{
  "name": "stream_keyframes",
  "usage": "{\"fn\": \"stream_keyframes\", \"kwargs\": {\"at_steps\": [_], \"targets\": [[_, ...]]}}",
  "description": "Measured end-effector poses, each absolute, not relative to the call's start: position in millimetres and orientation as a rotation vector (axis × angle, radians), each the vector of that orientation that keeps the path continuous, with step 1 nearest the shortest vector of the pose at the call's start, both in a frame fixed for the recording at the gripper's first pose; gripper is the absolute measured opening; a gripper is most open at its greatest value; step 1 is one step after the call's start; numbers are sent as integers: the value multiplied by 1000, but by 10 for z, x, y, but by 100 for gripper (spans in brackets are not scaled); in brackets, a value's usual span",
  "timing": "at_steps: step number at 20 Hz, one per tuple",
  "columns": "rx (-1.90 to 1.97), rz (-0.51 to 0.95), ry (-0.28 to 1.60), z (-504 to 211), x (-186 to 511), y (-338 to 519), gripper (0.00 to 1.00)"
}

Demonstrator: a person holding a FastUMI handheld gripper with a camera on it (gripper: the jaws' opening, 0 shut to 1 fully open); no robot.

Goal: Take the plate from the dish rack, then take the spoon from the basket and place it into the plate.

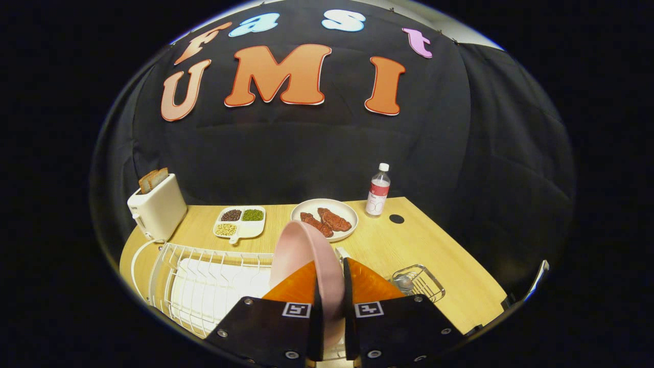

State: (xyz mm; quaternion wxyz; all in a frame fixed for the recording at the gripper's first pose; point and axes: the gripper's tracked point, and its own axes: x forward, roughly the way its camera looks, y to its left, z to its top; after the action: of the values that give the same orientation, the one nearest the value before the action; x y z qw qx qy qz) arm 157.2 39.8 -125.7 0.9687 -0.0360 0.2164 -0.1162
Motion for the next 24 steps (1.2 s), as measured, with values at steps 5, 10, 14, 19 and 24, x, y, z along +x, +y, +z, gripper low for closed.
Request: {"fn": "stream_keyframes", "kwargs": {"at_steps": [5,10,14,19,24], "targets": [[-197,-256,384,-1056,1614,465,16],[-199,-219,301,-642,1682,598,16],[-128,-182,295,-522,1491,624,16],[-27,-113,328,-558,1022,654,16],[41,-70,352,-693,463,631,16]]}}
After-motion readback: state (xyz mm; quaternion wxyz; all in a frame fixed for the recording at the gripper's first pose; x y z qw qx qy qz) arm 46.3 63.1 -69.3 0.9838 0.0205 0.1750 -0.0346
